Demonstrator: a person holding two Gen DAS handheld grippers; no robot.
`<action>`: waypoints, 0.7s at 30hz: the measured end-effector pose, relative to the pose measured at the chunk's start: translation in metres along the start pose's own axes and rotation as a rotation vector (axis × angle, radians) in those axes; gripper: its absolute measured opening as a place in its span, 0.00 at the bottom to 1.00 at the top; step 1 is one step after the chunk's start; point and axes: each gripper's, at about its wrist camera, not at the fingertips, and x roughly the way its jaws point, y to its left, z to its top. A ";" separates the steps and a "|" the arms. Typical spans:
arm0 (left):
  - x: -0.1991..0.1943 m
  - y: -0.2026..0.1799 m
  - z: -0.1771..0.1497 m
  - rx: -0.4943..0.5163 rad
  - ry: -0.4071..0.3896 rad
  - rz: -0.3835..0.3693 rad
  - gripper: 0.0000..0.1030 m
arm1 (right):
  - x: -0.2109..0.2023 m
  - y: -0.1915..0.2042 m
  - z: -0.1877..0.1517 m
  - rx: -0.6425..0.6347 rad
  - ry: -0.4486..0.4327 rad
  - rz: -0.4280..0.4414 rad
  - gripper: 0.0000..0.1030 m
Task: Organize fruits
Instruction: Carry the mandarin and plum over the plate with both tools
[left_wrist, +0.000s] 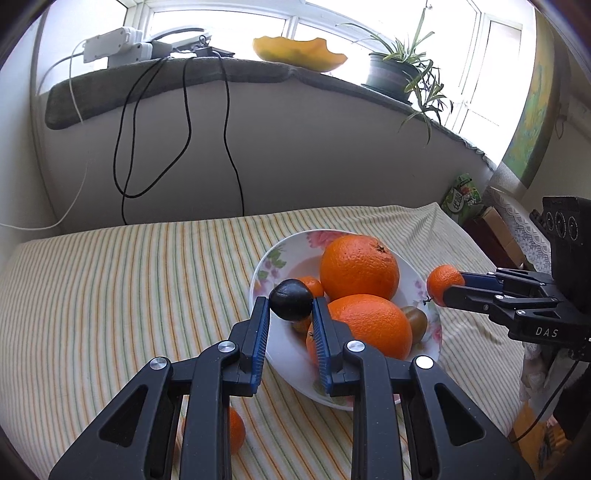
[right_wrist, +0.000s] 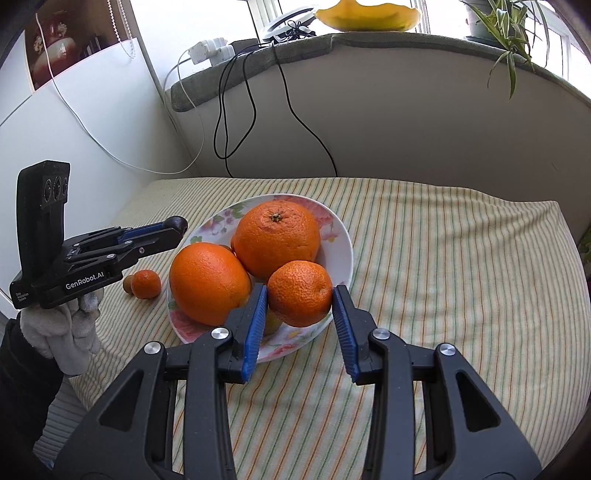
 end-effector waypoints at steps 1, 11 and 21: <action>0.002 0.000 0.001 0.000 0.002 0.002 0.21 | 0.001 -0.001 0.000 0.004 0.000 -0.003 0.37; 0.012 -0.001 0.006 0.003 0.011 0.005 0.21 | 0.008 -0.008 0.003 0.010 0.004 -0.015 0.37; 0.013 -0.002 0.009 0.003 0.014 0.004 0.21 | 0.013 -0.007 0.003 0.007 0.011 -0.025 0.37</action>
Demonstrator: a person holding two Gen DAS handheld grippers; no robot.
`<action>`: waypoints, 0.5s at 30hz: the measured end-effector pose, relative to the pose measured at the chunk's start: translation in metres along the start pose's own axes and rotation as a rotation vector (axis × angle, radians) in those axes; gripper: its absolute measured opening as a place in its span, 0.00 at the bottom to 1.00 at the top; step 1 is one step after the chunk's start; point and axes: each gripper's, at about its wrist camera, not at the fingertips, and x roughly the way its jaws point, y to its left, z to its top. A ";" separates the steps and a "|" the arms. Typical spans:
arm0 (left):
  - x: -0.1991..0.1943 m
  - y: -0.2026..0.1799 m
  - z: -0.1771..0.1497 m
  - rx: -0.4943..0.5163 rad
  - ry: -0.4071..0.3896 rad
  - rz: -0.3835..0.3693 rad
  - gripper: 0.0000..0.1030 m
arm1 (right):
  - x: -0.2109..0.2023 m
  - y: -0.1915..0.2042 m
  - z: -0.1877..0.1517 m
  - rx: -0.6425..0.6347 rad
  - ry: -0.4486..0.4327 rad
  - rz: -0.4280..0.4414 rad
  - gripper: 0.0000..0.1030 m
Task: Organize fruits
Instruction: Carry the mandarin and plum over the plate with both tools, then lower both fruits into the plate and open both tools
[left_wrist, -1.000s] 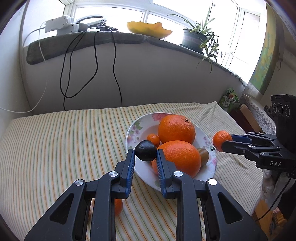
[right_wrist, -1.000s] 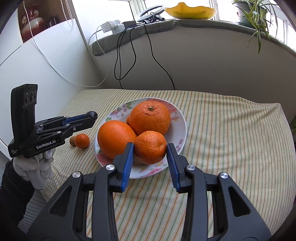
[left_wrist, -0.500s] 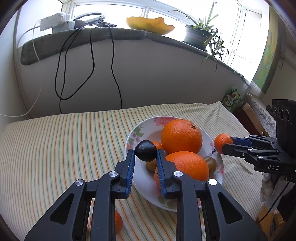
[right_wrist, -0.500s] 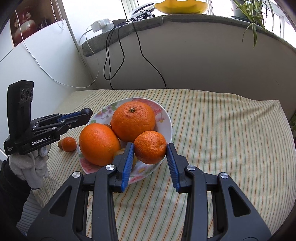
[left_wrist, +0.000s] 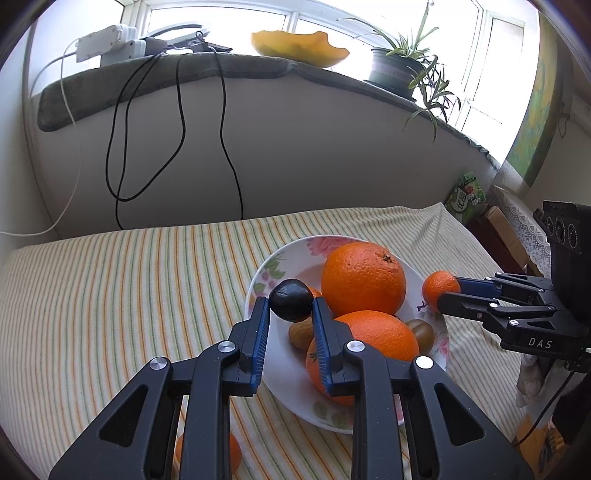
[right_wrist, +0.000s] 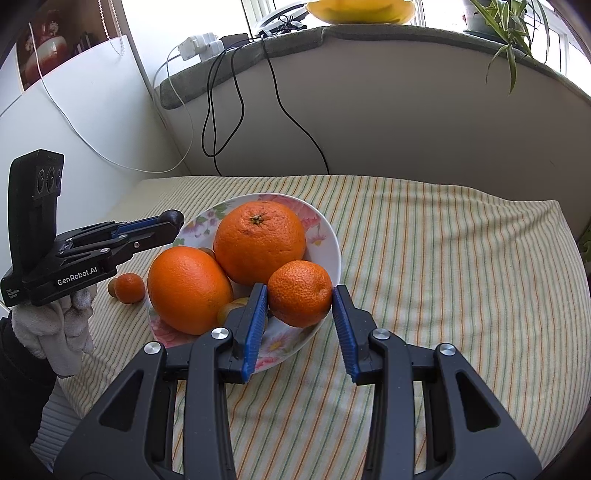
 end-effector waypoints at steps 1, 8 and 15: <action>0.000 0.000 0.000 0.000 0.000 -0.002 0.21 | 0.000 0.000 0.000 -0.002 0.001 0.001 0.37; 0.001 -0.001 0.001 0.002 0.000 -0.007 0.22 | 0.004 0.001 0.000 -0.006 0.011 -0.005 0.37; 0.000 -0.003 0.002 0.000 -0.003 -0.001 0.22 | 0.004 0.002 0.000 -0.011 0.006 -0.020 0.37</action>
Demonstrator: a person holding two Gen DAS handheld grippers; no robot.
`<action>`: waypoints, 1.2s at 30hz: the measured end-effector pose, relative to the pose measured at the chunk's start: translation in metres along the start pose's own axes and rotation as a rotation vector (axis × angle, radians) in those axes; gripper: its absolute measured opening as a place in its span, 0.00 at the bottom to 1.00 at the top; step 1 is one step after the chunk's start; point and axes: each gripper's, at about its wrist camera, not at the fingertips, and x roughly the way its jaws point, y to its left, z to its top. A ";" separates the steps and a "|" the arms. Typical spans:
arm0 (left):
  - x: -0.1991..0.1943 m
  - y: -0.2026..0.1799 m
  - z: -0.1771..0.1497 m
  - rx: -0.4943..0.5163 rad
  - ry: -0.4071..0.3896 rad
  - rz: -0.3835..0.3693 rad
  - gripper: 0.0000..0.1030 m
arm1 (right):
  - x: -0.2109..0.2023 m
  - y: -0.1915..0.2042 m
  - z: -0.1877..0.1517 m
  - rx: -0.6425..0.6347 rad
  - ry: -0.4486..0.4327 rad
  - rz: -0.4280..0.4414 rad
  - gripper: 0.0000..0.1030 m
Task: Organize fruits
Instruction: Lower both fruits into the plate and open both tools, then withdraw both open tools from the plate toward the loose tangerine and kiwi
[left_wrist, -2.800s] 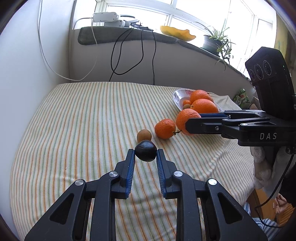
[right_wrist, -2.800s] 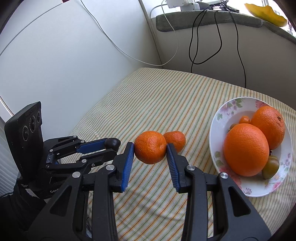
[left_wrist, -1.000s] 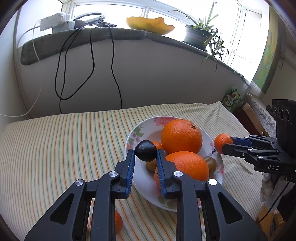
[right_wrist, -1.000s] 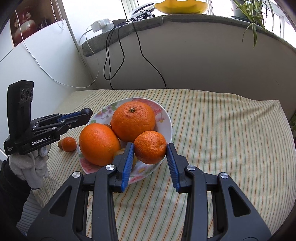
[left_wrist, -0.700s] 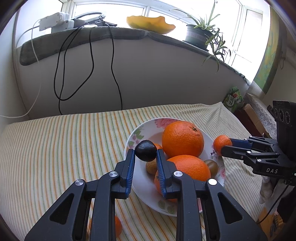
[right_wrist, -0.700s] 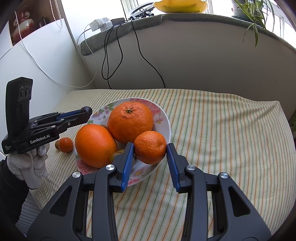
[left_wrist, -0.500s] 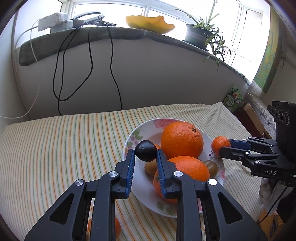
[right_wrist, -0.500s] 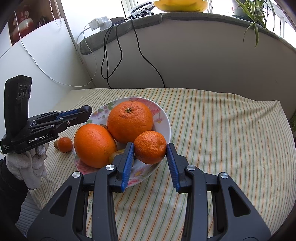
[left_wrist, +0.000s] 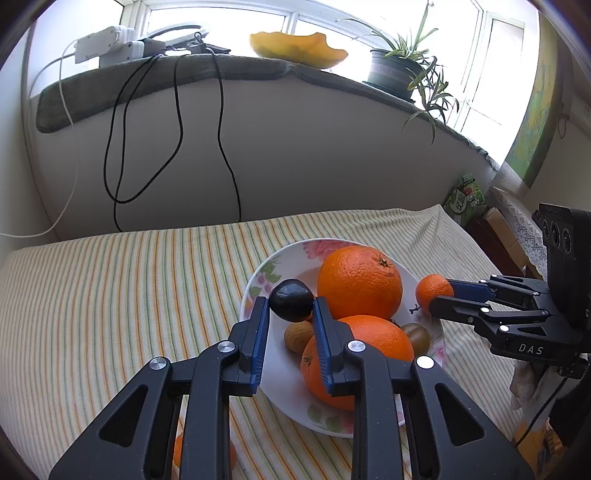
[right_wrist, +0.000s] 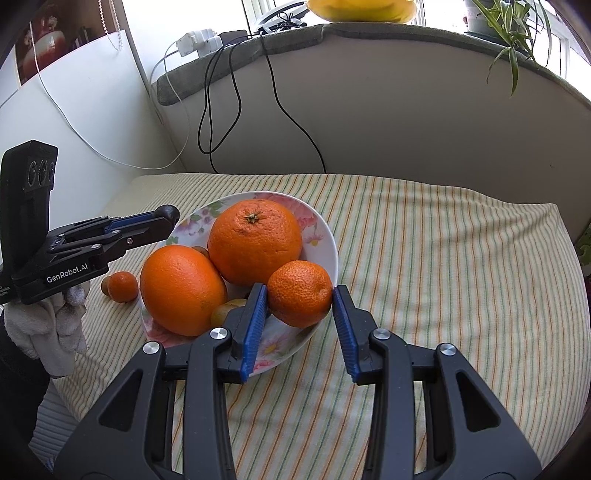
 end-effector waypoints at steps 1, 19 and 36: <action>-0.001 0.000 0.000 0.000 -0.001 0.002 0.22 | 0.000 0.000 0.000 -0.001 0.000 -0.001 0.37; -0.011 -0.007 0.000 0.014 -0.026 0.008 0.41 | -0.020 0.009 0.000 -0.022 -0.058 -0.018 0.72; -0.044 -0.015 -0.010 0.057 -0.064 0.064 0.62 | -0.044 0.040 -0.008 -0.073 -0.093 -0.050 0.85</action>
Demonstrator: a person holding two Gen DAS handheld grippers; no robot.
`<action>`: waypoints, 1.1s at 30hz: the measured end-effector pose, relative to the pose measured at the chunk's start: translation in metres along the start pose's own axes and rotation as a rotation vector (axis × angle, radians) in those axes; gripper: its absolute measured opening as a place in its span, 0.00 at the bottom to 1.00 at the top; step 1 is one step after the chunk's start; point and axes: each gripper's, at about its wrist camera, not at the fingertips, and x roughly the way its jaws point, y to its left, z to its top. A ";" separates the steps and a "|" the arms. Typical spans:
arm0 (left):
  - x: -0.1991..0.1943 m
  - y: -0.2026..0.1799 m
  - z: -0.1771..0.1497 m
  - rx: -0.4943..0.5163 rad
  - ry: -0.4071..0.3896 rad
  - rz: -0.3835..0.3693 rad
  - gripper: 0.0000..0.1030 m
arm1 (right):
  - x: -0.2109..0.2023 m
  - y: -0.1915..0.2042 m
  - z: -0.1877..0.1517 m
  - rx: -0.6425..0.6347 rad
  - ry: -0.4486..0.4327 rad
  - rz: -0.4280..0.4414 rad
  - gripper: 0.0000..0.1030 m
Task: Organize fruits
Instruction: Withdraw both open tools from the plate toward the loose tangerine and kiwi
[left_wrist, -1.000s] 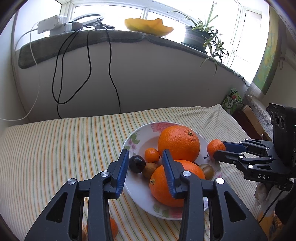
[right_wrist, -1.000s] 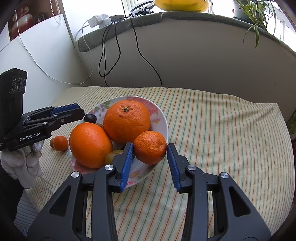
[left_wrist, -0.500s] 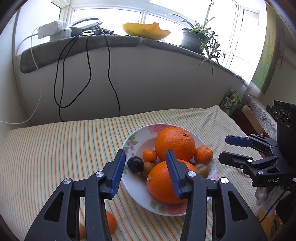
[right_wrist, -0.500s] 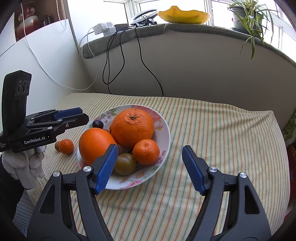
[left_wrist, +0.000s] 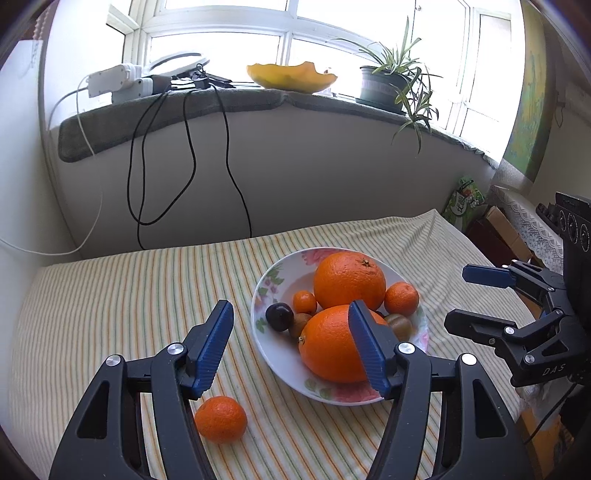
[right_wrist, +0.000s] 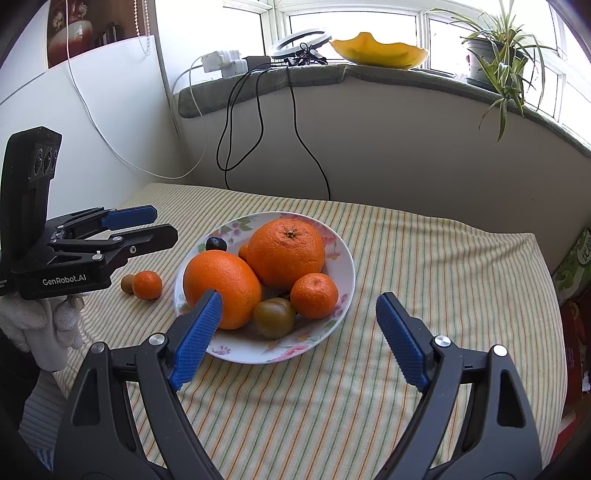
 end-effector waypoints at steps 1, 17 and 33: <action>-0.003 -0.001 -0.001 0.004 -0.003 0.003 0.62 | -0.001 0.002 -0.001 0.000 0.000 0.003 0.85; -0.047 0.032 -0.018 -0.032 -0.034 0.038 0.62 | -0.012 0.051 -0.007 -0.051 -0.004 0.103 0.85; -0.080 0.090 -0.075 -0.130 0.007 0.096 0.58 | 0.008 0.109 -0.014 -0.114 0.037 0.223 0.85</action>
